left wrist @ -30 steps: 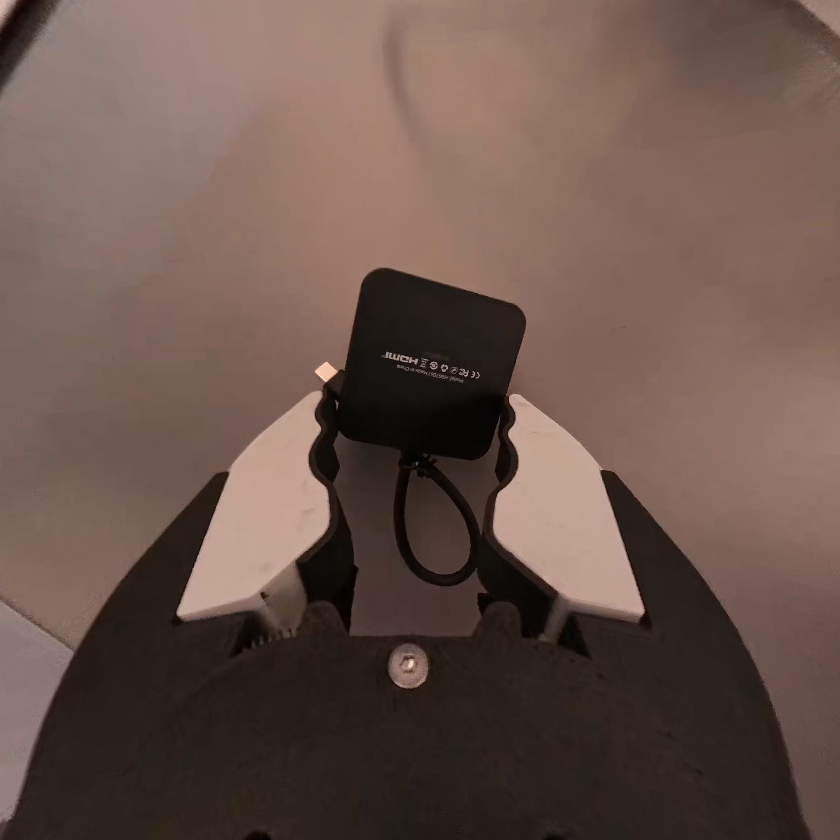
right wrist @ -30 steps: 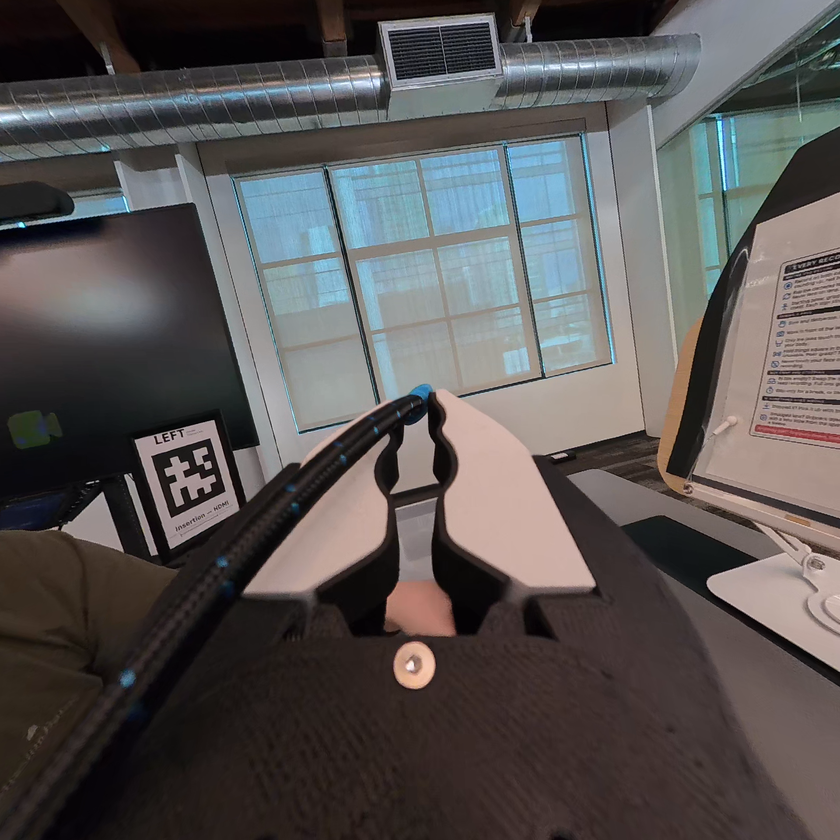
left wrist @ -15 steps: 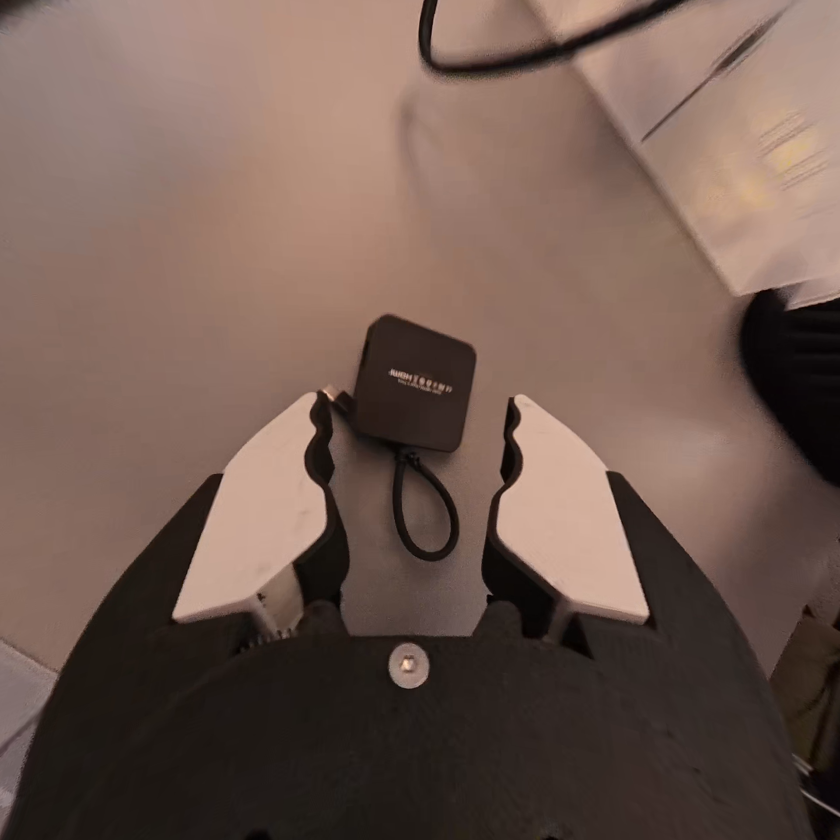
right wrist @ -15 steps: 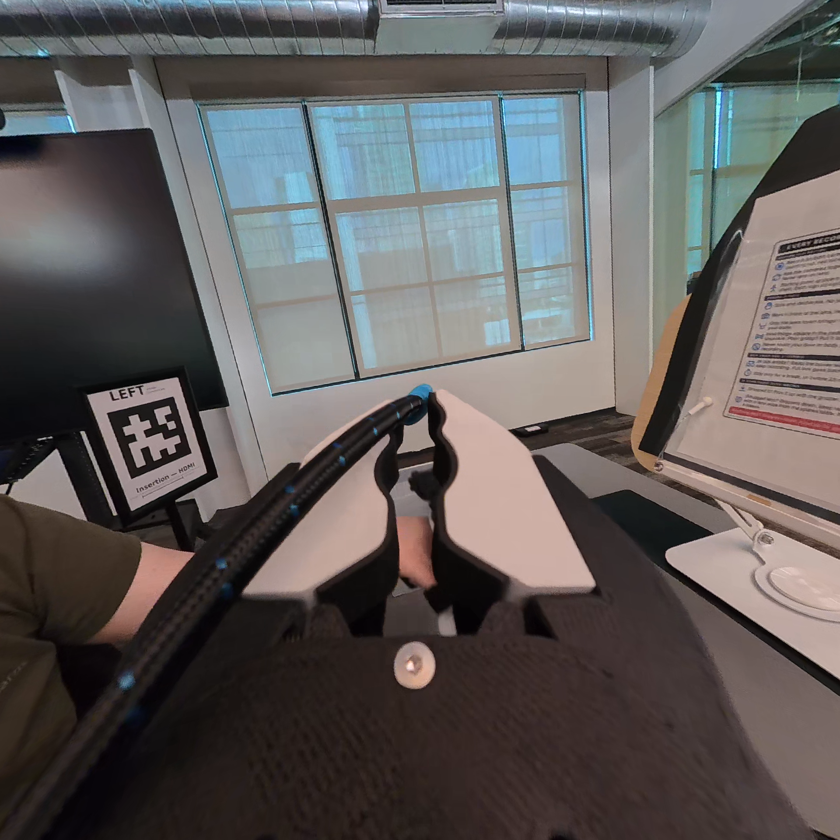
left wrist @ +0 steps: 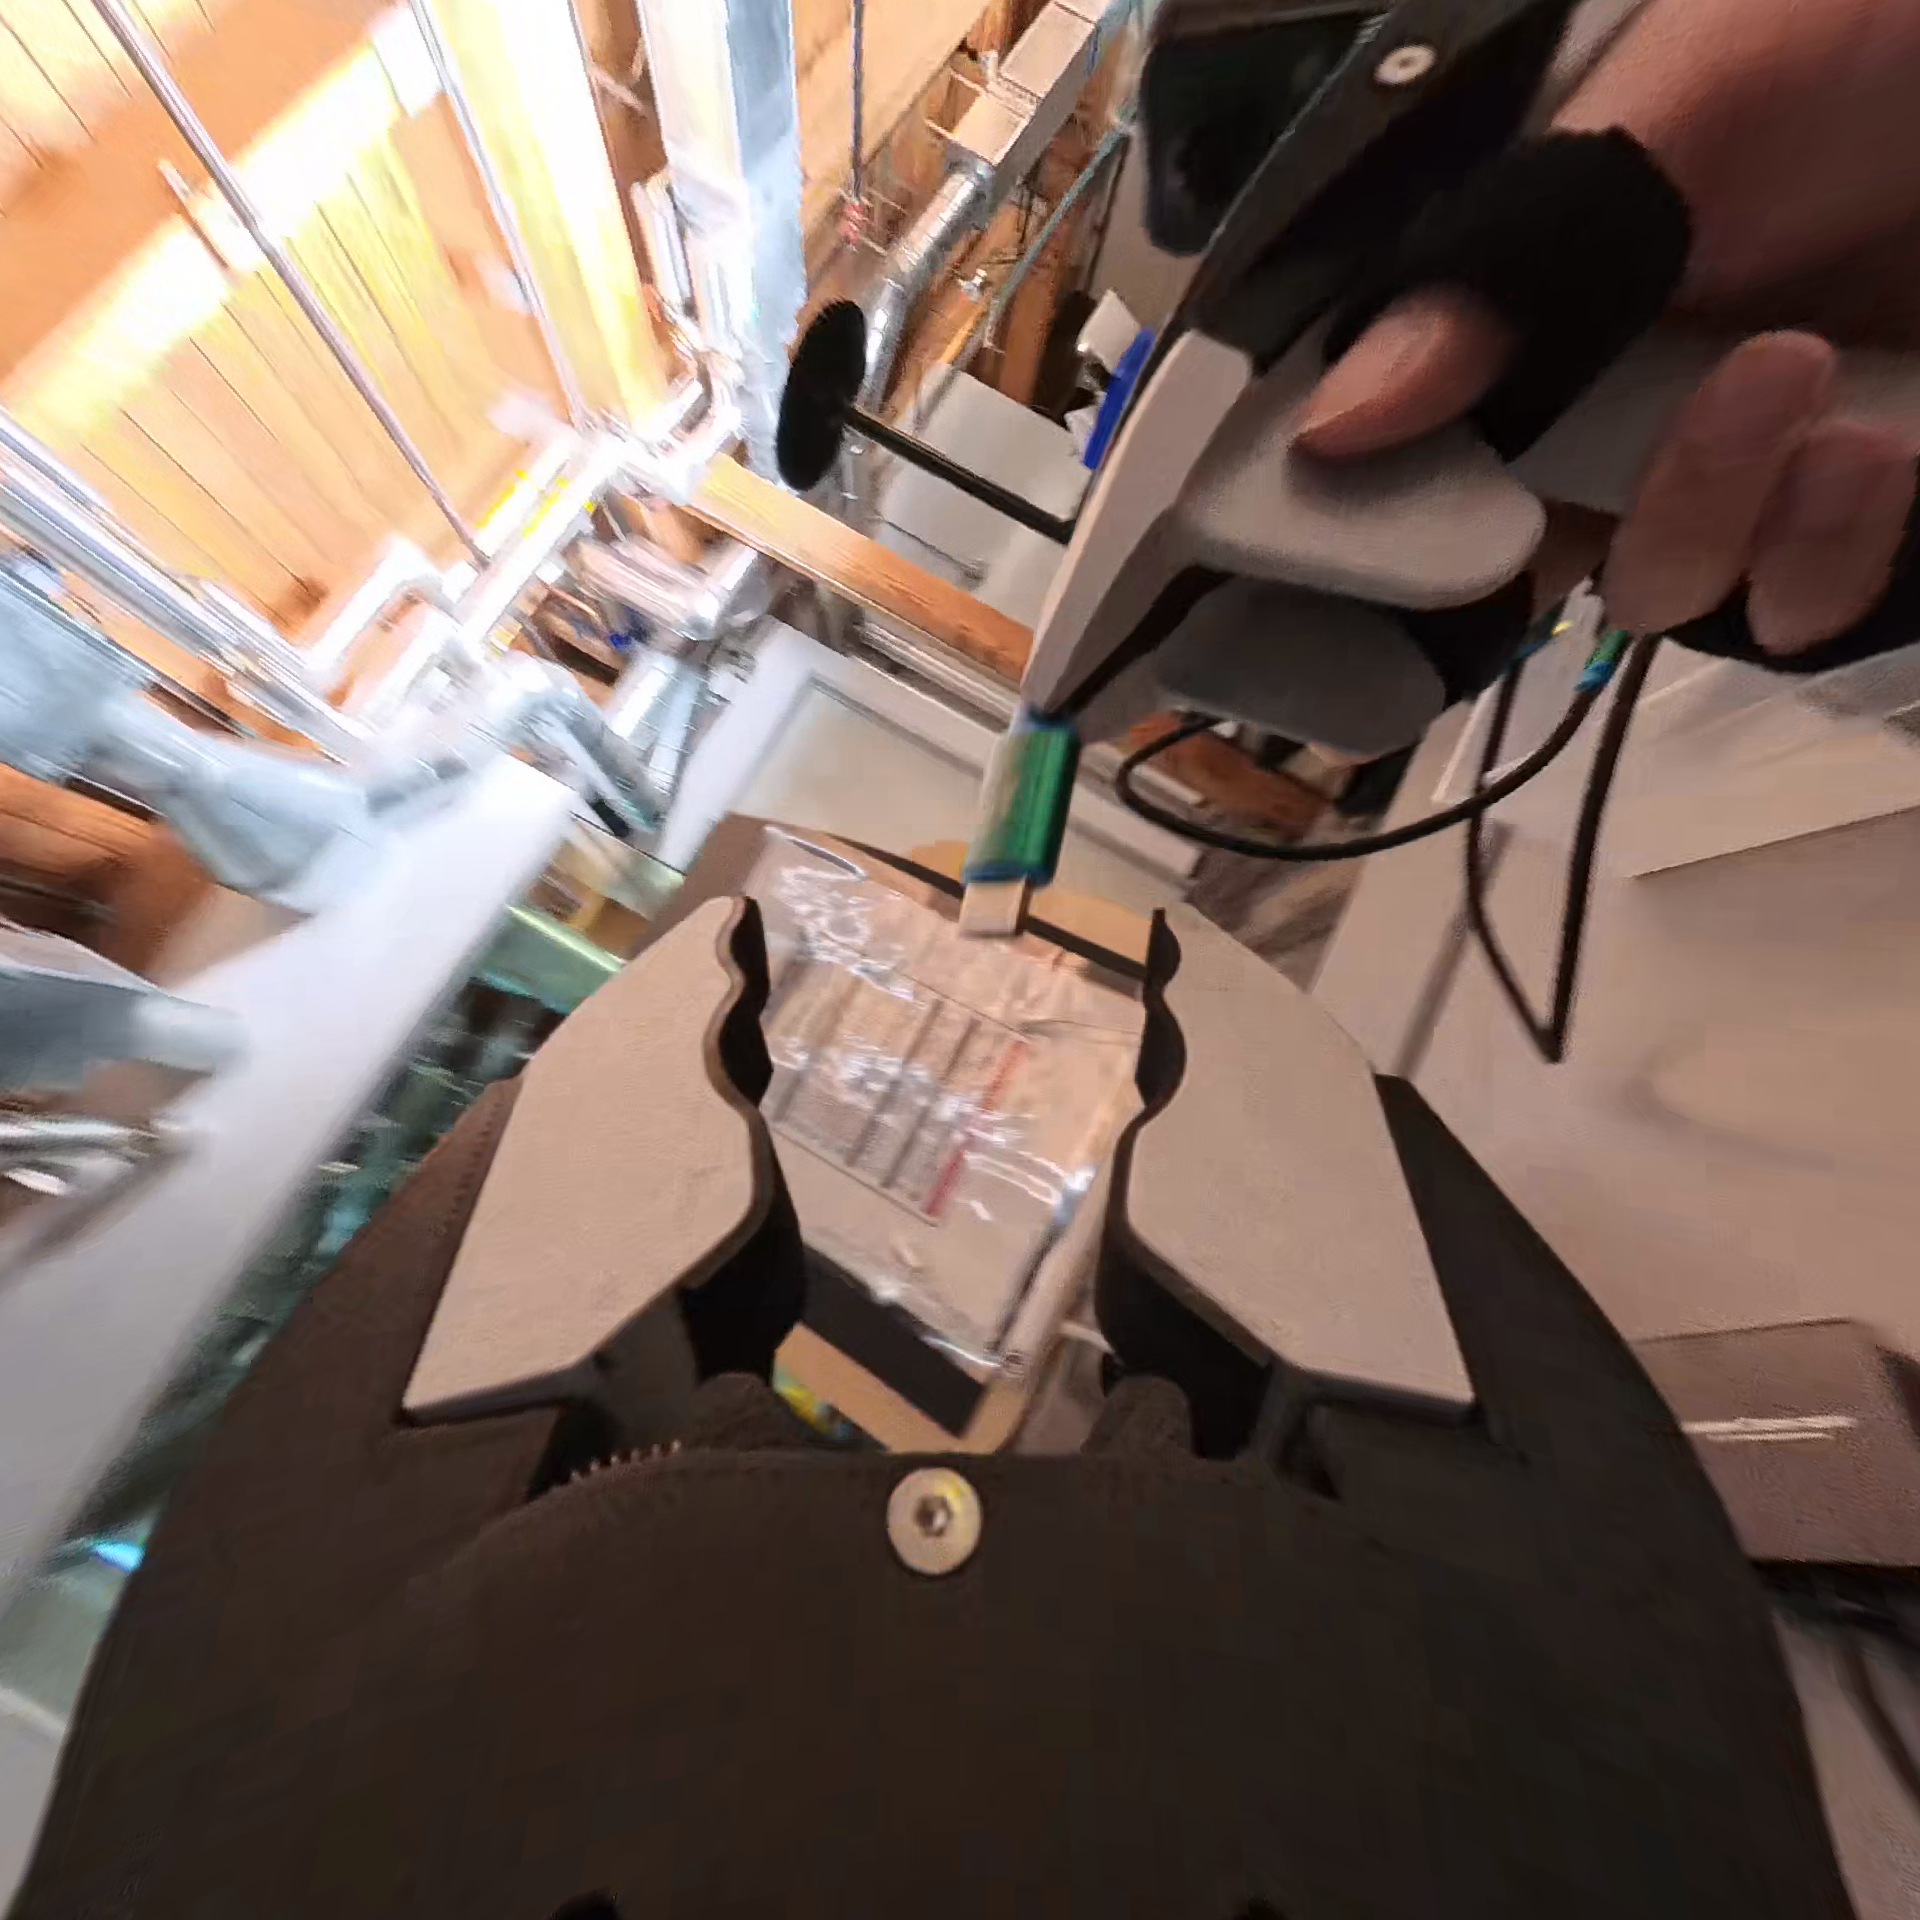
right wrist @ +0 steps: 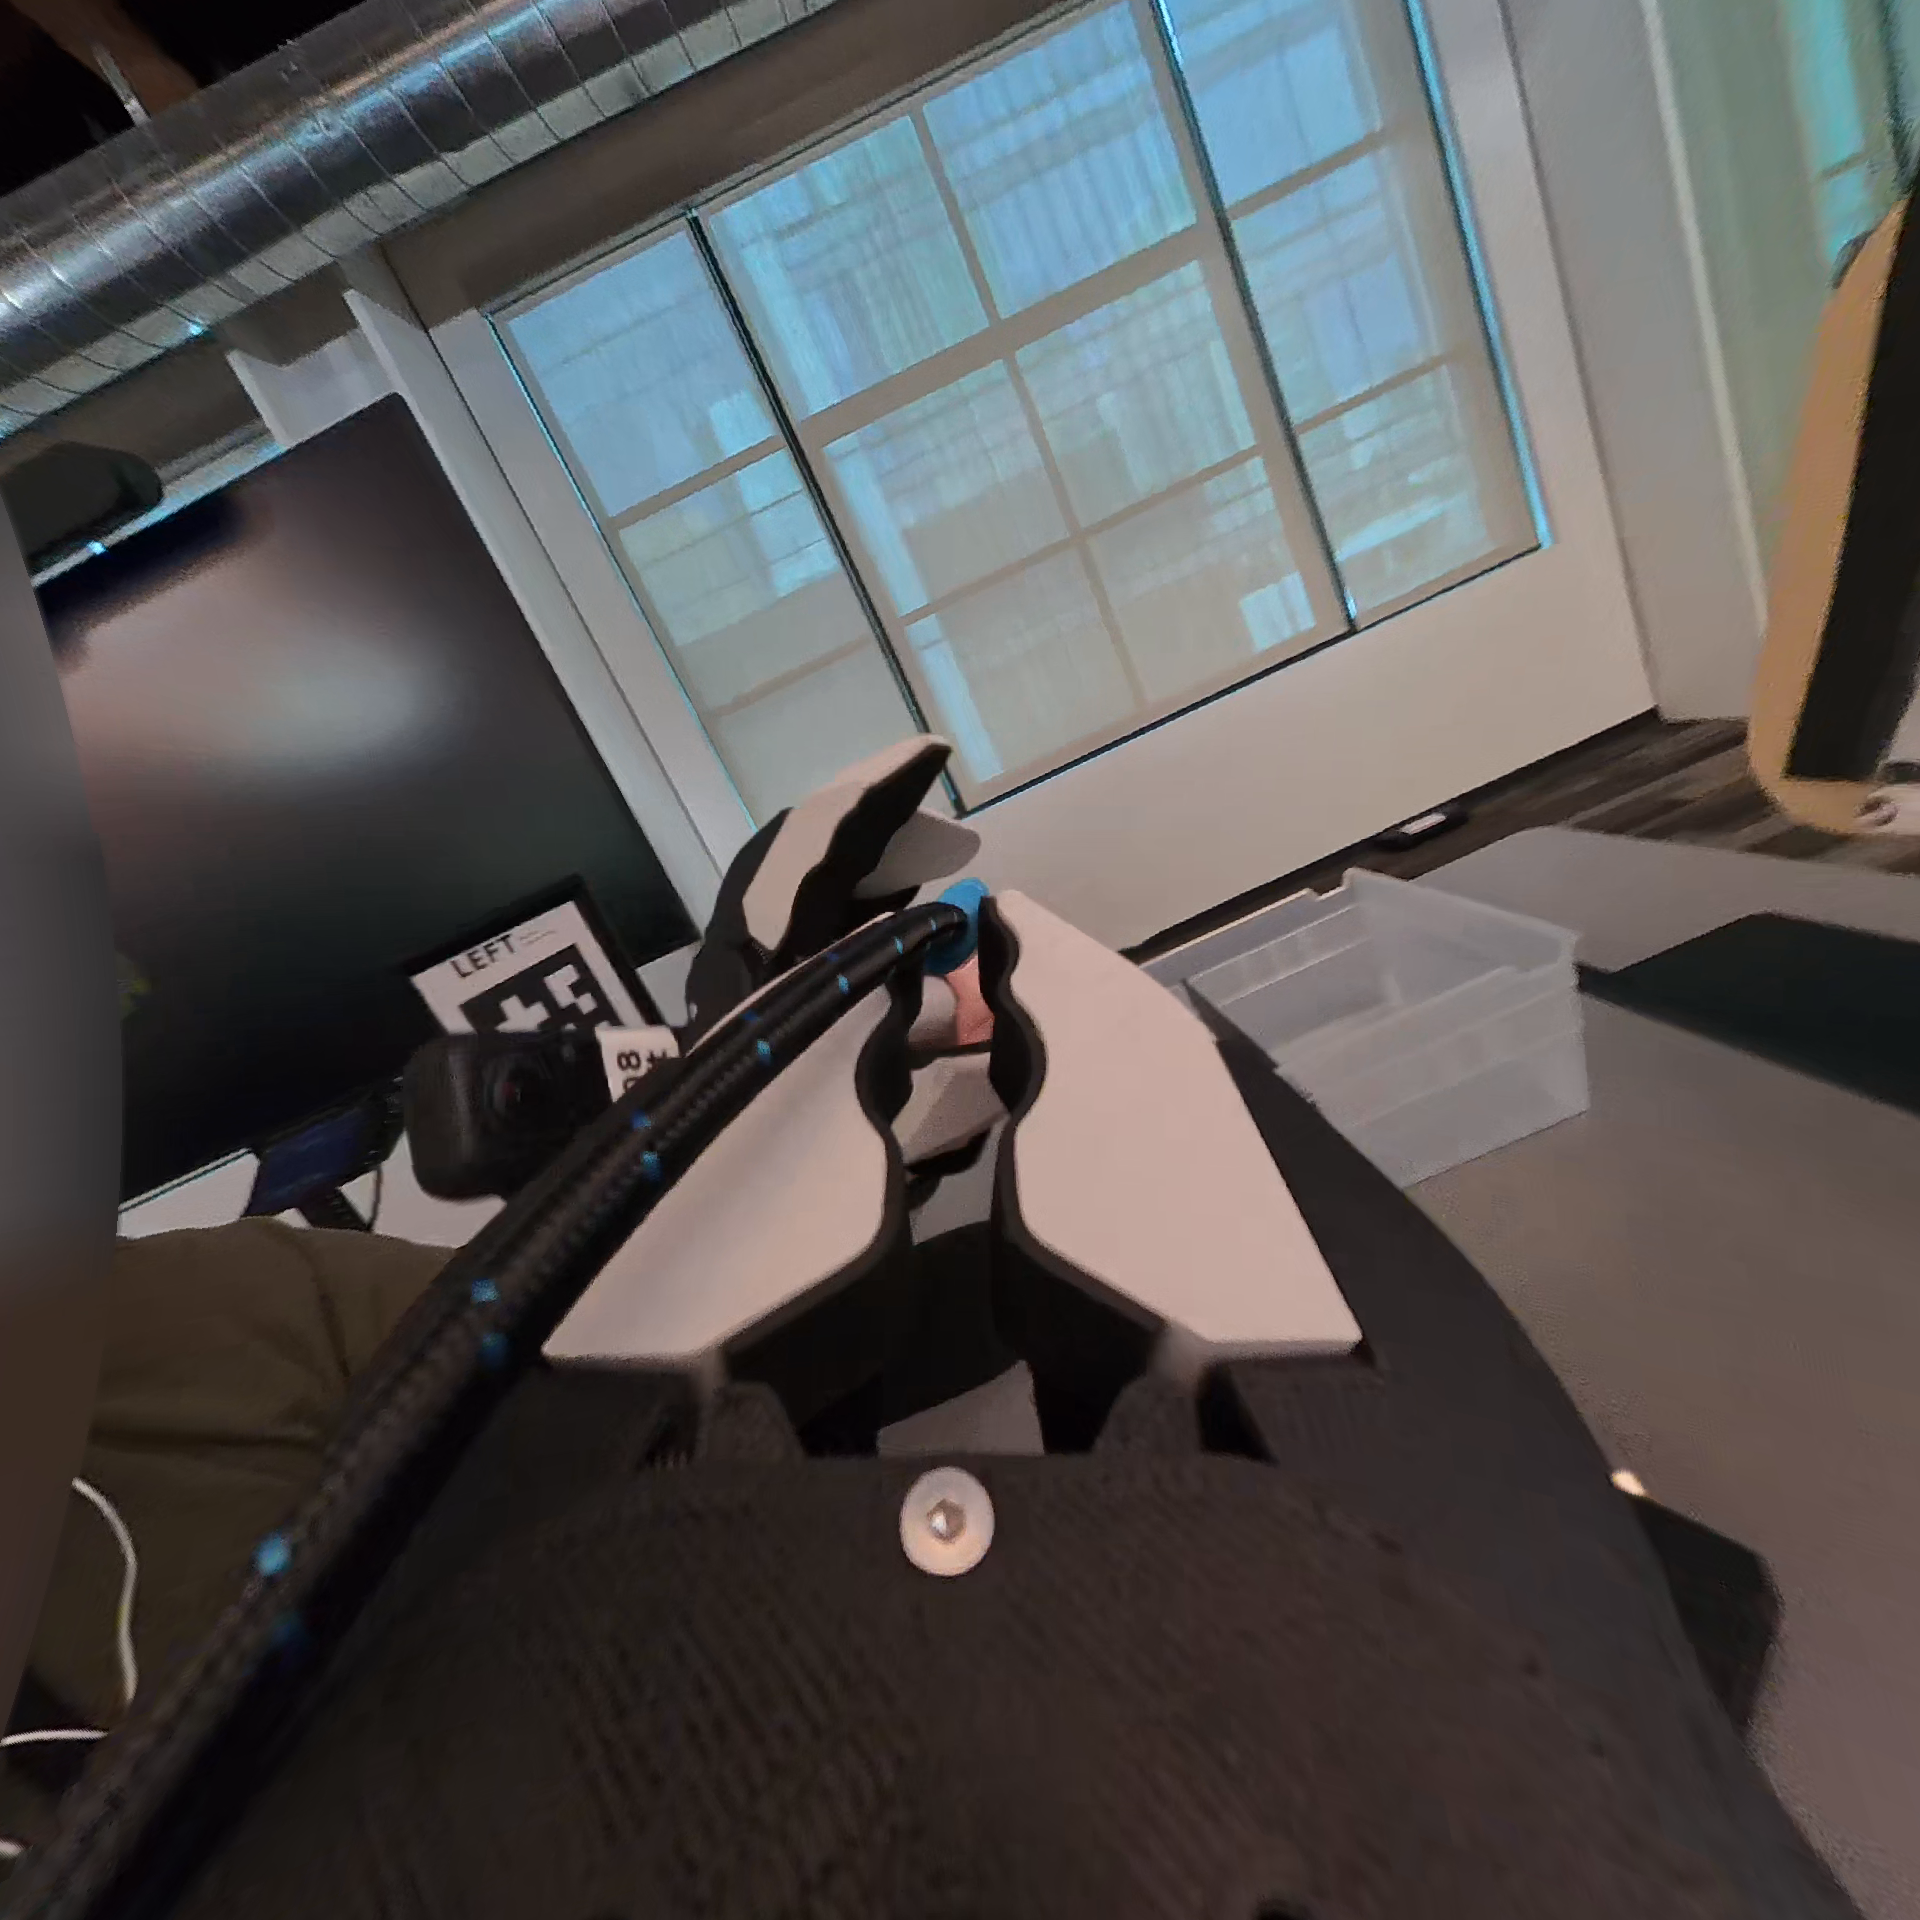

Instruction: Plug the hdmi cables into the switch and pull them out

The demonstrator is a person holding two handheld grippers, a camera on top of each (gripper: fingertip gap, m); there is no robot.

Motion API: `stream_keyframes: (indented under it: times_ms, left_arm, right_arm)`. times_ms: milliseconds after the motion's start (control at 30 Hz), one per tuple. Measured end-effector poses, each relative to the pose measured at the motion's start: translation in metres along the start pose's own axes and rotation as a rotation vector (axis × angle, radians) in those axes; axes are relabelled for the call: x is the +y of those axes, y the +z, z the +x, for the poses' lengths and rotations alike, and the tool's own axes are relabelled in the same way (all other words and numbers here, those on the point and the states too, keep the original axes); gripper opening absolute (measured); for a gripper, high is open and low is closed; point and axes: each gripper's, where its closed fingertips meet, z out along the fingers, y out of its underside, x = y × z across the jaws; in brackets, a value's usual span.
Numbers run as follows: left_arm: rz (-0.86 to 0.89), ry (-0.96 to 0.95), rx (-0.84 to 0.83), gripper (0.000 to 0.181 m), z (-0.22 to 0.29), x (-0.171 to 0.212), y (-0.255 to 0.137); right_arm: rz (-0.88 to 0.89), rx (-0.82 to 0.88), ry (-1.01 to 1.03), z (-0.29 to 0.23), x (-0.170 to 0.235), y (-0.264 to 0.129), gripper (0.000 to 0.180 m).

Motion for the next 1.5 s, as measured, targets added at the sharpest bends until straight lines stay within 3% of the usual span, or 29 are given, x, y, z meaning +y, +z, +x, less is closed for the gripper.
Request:
stream_keyframes:
  times_ms: [67, 233, 400, 533, 833, 967, 1100, 1200, 1500]
  left_arm:
    - [0.005, 0.105, -0.025, 0.06, 0.006, -0.001, 0.0]
    - [0.1, 0.242, -0.073, 0.013, 0.014, -0.011, -0.007]
    - [0.062, 0.054, 0.102, 0.014, 0.019, -0.01, -0.006]
    - [0.054, -0.12, 0.315, 0.014, 0.024, -0.018, -0.014]
    - [0.064, -0.482, 0.74, 0.014, 0.041, -0.02, -0.039]
    - [0.056, -0.539, 0.896, 0.014, 0.056, -0.018, -0.05]
    - [0.018, -0.666, 1.103, 0.014, 0.07, -0.017, -0.064]
    - [0.005, -0.746, 1.173, 0.015, 0.071, -0.012, -0.068]
    - [-0.084, -0.961, 1.401, 0.015, 0.083, -0.007, -0.078]
  right_arm:
    - [-0.019, -0.012, 0.031, -0.003, 0.008, 0.005, 0.01]
    - [-0.052, -0.025, 0.077, -0.004, 0.019, 0.012, 0.01]
    - [-0.075, -0.057, 0.008, -0.002, 0.019, 0.009, 0.01]
    - [-0.15, -0.141, -0.314, -0.013, 0.026, 0.005, 0.011]
    - [-0.153, 0.014, -1.353, -0.018, 0.031, -0.012, 0.021]
    - [-0.298, -0.015, -1.693, -0.022, 0.056, -0.012, 0.02]
    - [-0.402, -0.086, -1.832, -0.029, 0.08, -0.008, 0.016]
    - [-0.499, -0.081, -1.921, -0.023, 0.09, -0.007, 0.008]
    - [-0.627, -0.085, -2.058, -0.014, 0.107, -0.005, 0.01]
